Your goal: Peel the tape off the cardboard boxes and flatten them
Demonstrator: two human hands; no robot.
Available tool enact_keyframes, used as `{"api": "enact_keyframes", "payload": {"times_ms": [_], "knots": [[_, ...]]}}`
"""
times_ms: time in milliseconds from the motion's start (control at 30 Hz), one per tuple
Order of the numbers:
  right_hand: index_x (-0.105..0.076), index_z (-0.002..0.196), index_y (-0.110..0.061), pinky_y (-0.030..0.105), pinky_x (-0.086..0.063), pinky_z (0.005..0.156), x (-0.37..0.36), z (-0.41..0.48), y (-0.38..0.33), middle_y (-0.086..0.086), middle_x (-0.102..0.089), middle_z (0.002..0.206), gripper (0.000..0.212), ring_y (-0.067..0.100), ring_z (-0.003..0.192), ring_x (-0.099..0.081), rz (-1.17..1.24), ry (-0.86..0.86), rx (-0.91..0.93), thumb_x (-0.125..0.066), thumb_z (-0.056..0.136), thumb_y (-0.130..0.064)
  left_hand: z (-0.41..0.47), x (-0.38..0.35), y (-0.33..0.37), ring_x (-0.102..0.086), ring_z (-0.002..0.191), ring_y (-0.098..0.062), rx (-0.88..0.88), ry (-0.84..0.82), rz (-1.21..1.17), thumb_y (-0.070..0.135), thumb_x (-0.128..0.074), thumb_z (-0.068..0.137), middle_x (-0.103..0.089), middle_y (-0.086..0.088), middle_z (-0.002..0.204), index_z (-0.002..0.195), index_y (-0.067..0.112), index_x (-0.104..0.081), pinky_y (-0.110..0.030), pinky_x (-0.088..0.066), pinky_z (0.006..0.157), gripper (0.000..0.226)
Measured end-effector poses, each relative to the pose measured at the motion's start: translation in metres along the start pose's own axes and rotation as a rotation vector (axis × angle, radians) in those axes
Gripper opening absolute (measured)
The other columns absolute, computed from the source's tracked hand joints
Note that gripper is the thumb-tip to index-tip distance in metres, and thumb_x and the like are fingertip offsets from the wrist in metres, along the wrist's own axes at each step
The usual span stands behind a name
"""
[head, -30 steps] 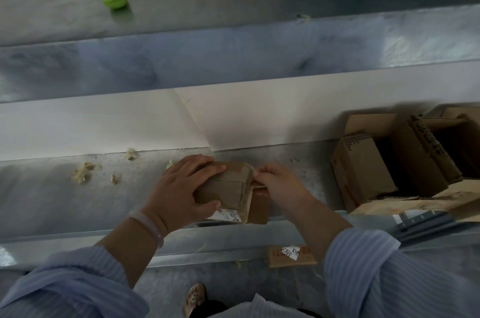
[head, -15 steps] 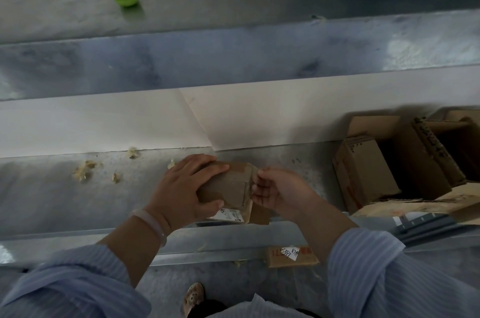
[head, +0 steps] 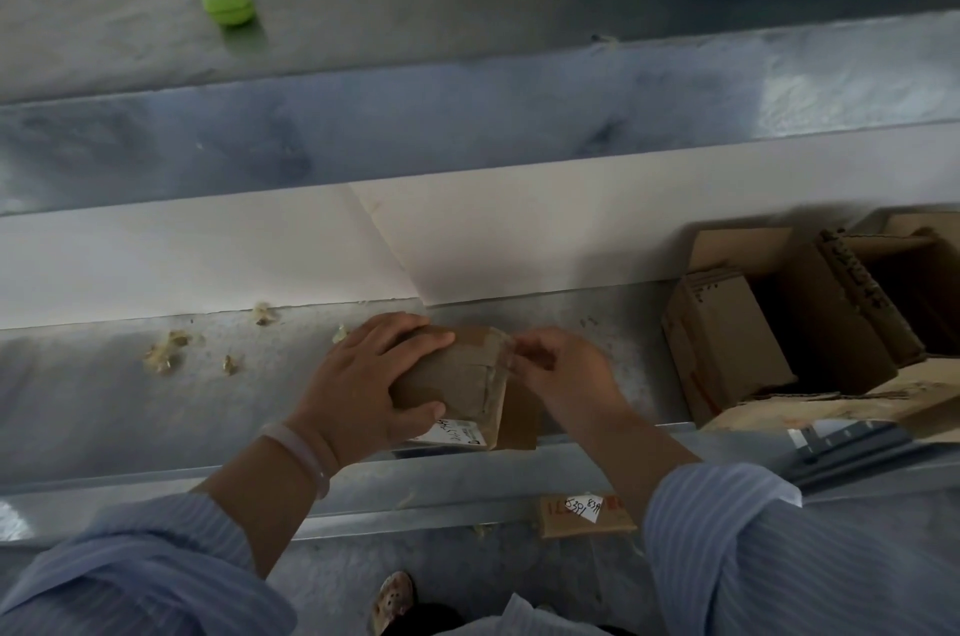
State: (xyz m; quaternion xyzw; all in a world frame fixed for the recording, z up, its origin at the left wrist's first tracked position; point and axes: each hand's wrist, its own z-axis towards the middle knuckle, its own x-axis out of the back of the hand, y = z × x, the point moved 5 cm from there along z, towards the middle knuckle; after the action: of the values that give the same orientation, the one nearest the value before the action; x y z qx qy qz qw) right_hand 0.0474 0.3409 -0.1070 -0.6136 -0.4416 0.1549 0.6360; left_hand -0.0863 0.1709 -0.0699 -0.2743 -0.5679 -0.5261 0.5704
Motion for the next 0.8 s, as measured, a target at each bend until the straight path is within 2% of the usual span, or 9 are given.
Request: {"api": "enact_keyframes", "payload": {"times_ms": [67,167,300,433,533,667,800], "knots": [[-0.074,0.097,-0.028,0.014,-0.051,0.077,0.001,0.001,-0.002,-0.016,-0.071,0.087,0.012,-0.004,0.081,-0.064,-0.047,-0.003,0.031,-0.073,0.087,-0.021,0.000,0.000,0.001,-0.044,0.122,-0.016,-0.001,0.003,0.004,0.057,-0.056,0.071,-0.050,0.003,0.133,0.132,0.029,-0.055,-0.031,-0.036,0.098,0.067],[-0.074,0.100,-0.024,0.008,-0.047,0.072,0.001,0.005,-0.007,-0.015,-0.069,0.087,0.012,-0.004,0.079,-0.062,-0.150,-0.010,0.103,-0.069,0.090,-0.022,0.000,-0.001,0.000,-0.044,0.123,-0.016,0.012,-0.002,0.000,0.057,-0.056,0.072,-0.049,0.004,0.135,0.133,0.030,-0.054,-0.033,-0.037,0.099,0.067],[-0.073,0.102,-0.020,0.021,-0.046,0.073,0.001,0.012,-0.010,-0.004,-0.068,0.093,0.015,0.009,0.082,-0.060,-0.342,-0.010,0.241,-0.062,0.093,-0.022,0.000,-0.001,0.000,-0.044,0.124,-0.017,0.020,-0.002,0.002,0.057,-0.057,0.071,-0.050,0.004,0.135,0.133,0.030,-0.054,-0.033,-0.035,0.101,0.068],[-0.066,0.099,-0.018,0.023,-0.039,0.074,-0.001,0.019,-0.011,-0.004,-0.057,0.092,0.014,0.011,0.083,-0.051,-0.453,-0.033,0.313,-0.053,0.097,-0.022,0.000,0.000,0.001,-0.044,0.124,-0.018,0.014,0.003,0.000,0.057,-0.058,0.070,-0.050,0.003,0.135,0.132,0.030,-0.055,-0.033,-0.034,0.101,0.068],[-0.063,0.101,-0.014,0.029,-0.043,0.075,-0.002,0.026,-0.016,0.003,-0.059,0.099,0.017,0.019,0.087,-0.056,-0.538,-0.069,0.338,-0.049,0.099,-0.023,0.000,0.000,0.000,-0.044,0.125,-0.018,0.019,-0.005,-0.002,0.058,-0.057,0.070,-0.050,0.003,0.135,0.133,0.030,-0.055,-0.033,-0.035,0.100,0.068],[-0.064,0.099,-0.012,0.036,-0.047,0.075,-0.002,0.031,-0.021,0.008,-0.062,0.099,0.016,0.026,0.088,-0.059,-0.558,-0.075,0.395,-0.051,0.098,-0.022,0.000,0.000,-0.001,-0.044,0.125,-0.017,0.012,0.004,-0.012,0.057,-0.058,0.070,-0.051,0.003,0.135,0.131,0.030,-0.057,-0.031,-0.033,0.101,0.067],[-0.066,0.096,-0.012,0.035,-0.046,0.075,-0.002,0.031,-0.019,0.008,-0.063,0.096,0.013,0.027,0.087,-0.059,-0.510,-0.023,0.393,-0.056,0.096,-0.021,-0.001,-0.001,-0.002,-0.044,0.125,-0.020,0.012,0.003,-0.014,0.058,-0.058,0.070,-0.050,0.002,0.136,0.131,0.031,-0.057,-0.034,-0.035,0.101,0.066]]}}
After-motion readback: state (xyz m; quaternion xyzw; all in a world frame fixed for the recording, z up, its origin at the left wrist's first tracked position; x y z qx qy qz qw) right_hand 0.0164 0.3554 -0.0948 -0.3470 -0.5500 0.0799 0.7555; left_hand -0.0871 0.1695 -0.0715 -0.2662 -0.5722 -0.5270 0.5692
